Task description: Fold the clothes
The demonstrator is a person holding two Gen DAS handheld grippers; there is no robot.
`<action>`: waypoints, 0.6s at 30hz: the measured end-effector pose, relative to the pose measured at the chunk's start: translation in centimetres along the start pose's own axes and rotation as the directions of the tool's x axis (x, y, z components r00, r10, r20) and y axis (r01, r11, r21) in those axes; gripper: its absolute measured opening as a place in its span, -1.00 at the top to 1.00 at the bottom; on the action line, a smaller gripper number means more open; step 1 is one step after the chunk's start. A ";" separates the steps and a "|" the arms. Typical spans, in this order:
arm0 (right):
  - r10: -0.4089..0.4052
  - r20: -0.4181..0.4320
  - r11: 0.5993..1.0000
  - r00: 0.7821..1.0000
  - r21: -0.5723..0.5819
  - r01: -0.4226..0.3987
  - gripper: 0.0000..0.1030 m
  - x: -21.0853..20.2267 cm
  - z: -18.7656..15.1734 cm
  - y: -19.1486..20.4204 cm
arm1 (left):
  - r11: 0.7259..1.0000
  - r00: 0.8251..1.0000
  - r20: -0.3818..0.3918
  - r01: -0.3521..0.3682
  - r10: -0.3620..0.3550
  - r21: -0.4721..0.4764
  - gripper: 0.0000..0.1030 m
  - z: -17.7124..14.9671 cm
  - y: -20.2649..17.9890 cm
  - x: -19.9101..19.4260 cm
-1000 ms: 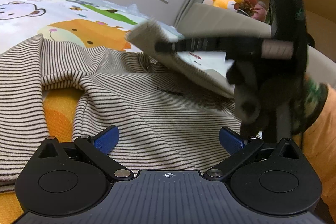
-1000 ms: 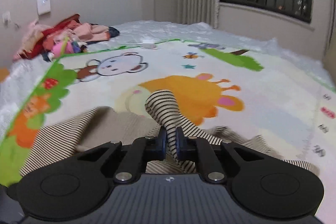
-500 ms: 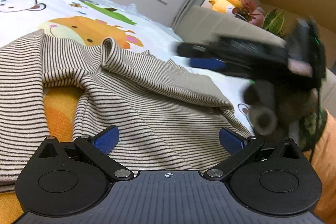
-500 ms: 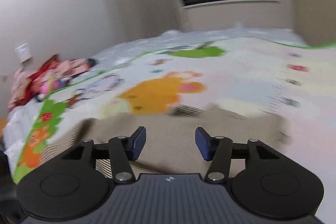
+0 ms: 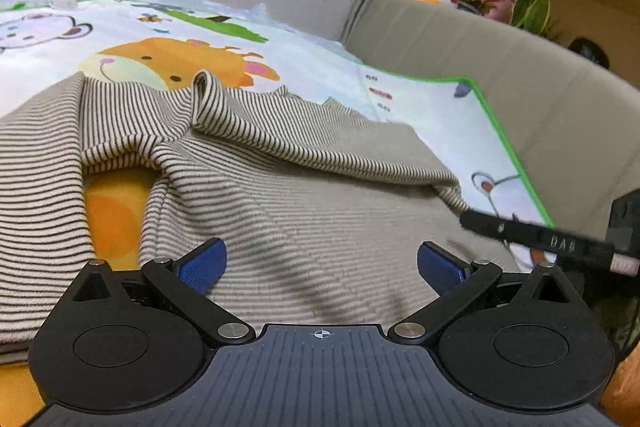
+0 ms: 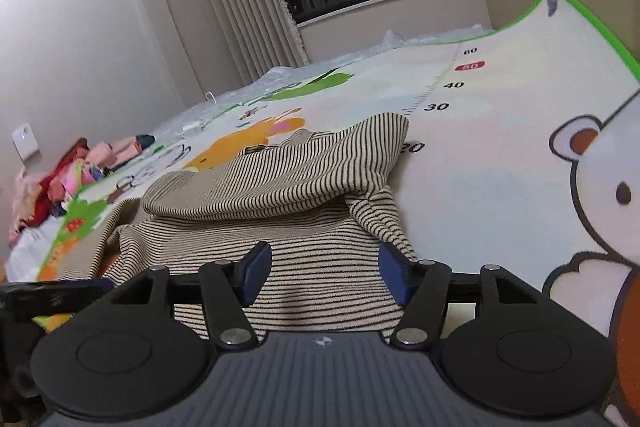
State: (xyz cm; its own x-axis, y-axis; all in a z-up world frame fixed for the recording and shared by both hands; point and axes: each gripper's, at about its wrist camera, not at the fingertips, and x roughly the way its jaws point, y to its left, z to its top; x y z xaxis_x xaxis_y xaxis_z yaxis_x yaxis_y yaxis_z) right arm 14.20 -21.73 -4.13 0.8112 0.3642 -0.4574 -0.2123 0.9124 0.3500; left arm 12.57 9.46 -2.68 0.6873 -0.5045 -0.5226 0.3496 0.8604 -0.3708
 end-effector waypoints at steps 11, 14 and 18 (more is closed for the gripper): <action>0.036 -0.011 0.999 0.999 0.019 -0.035 -0.30 0.7 0.2 -0.3 | 0.821 0.904 0.048 -0.407 0.425 0.400 -0.83 -0.9 -0.1 -7.8; 0.017 -0.022 1.000 1.000 -0.015 -0.017 -0.30 0.9 0.4 0.4 | 0.797 0.874 0.023 -0.453 0.485 0.399 -0.52 -1.2 1.2 -7.4; 0.034 -0.002 0.987 0.999 -0.158 -0.034 -0.30 0.2 1.3 4.3 | 0.797 0.861 0.025 -0.481 0.508 0.365 -0.20 -0.9 2.8 -7.1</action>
